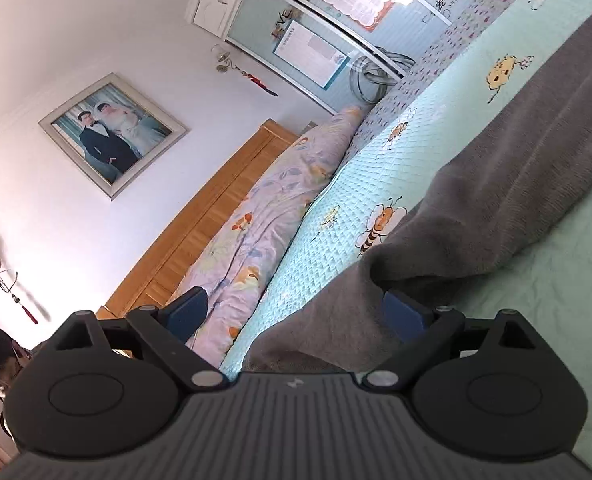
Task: Fold clothes
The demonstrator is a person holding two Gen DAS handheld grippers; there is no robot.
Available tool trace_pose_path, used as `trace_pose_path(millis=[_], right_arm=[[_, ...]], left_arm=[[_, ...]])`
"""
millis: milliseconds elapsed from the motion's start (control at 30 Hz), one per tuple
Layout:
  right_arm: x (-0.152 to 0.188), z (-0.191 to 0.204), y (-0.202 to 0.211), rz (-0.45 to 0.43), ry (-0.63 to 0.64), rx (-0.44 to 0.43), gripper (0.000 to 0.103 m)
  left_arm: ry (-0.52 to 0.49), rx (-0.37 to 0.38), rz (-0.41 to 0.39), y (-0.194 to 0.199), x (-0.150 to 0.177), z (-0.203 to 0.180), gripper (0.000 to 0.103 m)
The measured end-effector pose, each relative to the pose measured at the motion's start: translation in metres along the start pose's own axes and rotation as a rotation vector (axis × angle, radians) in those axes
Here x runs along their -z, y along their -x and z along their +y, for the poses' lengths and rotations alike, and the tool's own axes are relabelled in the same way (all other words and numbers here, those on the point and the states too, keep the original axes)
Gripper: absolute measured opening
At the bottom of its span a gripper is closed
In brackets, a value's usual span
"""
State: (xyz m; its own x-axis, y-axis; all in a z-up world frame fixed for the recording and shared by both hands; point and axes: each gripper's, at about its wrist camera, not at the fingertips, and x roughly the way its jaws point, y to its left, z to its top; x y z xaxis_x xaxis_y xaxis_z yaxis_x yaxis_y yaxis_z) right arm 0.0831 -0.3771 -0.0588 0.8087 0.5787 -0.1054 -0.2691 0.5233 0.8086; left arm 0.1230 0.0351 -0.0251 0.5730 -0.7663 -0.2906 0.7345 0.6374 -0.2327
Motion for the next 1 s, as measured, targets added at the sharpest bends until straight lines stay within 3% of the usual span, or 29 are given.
trace_pose_path(millis=[67,167,300,367,533,700,900,1000], right_arm=[[0.001,-0.012,0.003,-0.018,-0.058,0.01,0.095],[0.007,-0.028,0.013,-0.04,-0.15,0.014,0.095],[0.015,-0.008,0.009,-0.02,-0.116,-0.046,0.096],[0.012,0.007,0.001,-0.002,-0.084,-0.076,0.096],[0.014,0.022,-0.028,0.065,-0.068,-0.115,0.096],[0.039,0.014,-0.022,0.101,-0.112,-0.089,0.096],[0.048,0.001,-0.007,0.088,-0.2,-0.057,0.096],[0.049,0.002,0.002,0.08,-0.197,-0.052,0.096]], left_arm=[[0.094,-0.017,-0.02,-0.005,-0.002,0.016,0.066],[0.239,-0.084,-0.004,-0.013,0.016,0.029,0.06],[0.507,-0.194,-0.051,-0.005,0.053,0.032,0.06],[0.63,-0.229,-0.067,0.0,0.069,0.032,0.066],[0.762,-0.302,-0.091,0.008,0.077,0.044,0.07],[0.95,-0.285,-0.136,0.006,0.082,0.064,0.076],[1.173,-0.307,-0.225,-0.008,0.075,0.067,0.1],[1.203,-0.327,-0.211,-0.009,0.077,0.072,0.102]])
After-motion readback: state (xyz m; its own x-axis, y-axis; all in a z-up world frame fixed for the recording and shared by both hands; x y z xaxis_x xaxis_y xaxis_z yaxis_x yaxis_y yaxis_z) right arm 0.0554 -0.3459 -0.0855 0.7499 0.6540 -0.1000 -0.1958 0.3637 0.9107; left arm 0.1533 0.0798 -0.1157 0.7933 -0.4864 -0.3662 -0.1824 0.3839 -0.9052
